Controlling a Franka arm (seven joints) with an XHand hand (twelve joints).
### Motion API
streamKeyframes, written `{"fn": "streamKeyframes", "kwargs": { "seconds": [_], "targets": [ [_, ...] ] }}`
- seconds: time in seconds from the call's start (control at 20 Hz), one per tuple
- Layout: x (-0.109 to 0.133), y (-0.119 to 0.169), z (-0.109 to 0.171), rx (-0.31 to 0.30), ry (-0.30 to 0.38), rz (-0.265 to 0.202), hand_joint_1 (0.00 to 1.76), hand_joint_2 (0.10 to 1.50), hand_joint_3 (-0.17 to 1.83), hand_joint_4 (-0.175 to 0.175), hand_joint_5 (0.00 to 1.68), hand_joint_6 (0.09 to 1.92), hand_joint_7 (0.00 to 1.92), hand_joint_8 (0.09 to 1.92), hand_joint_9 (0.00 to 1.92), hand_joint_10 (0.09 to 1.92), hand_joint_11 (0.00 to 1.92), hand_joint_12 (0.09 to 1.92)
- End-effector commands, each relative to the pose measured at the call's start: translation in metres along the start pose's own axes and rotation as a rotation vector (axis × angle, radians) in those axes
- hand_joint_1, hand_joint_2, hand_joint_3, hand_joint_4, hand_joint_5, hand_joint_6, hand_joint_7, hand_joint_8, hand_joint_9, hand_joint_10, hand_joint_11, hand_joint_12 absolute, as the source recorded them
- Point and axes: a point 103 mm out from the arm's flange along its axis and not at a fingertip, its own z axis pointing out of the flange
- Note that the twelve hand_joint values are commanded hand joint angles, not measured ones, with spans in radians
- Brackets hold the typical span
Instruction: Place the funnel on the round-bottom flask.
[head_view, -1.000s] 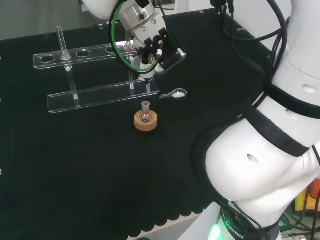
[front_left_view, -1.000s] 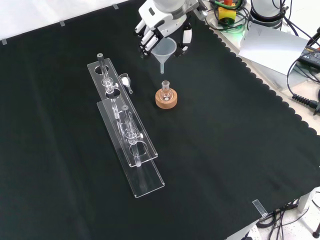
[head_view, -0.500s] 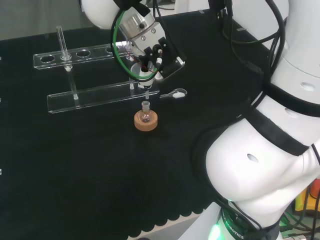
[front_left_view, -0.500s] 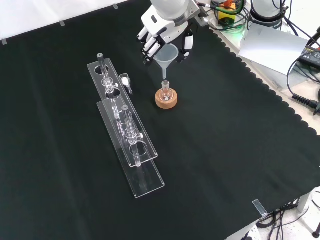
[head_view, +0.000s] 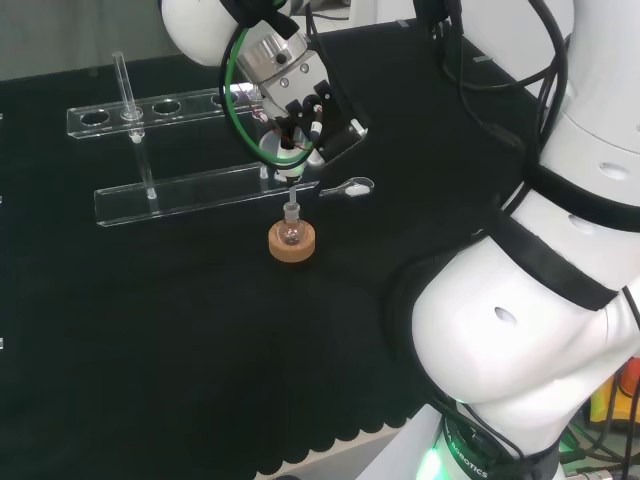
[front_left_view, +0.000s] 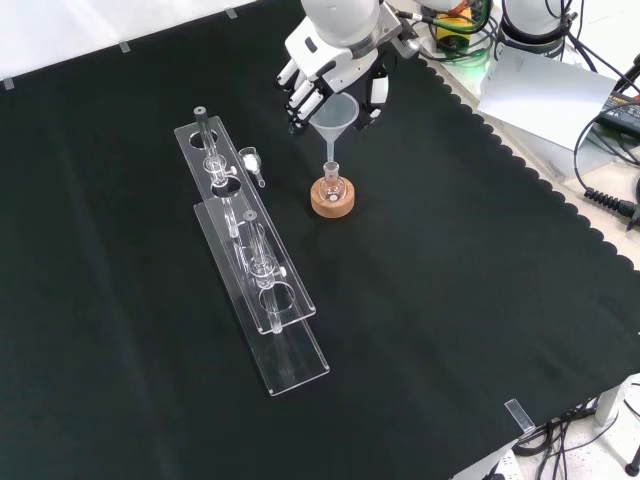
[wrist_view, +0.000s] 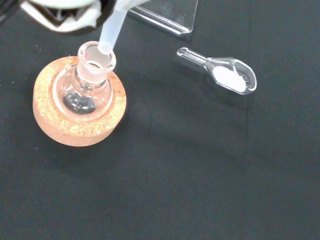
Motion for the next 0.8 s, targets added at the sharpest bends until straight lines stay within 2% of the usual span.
{"fn": "streamKeyframes", "kwargs": {
  "seconds": [0.05,0.8],
  "targets": [
    [0.0006,0.0023,0.0021,0.007,-0.004,-0.001,0.9,0.67,0.83,-0.009,0.52,0.71,0.5,0.66,0.94,0.51,0.45,1.33],
    [0.008,0.0075,0.0047,0.01,-0.011,-0.007,0.9,0.67,0.83,-0.012,0.52,0.71,0.5,0.66,0.93,0.52,0.46,1.32]
  ]
}}
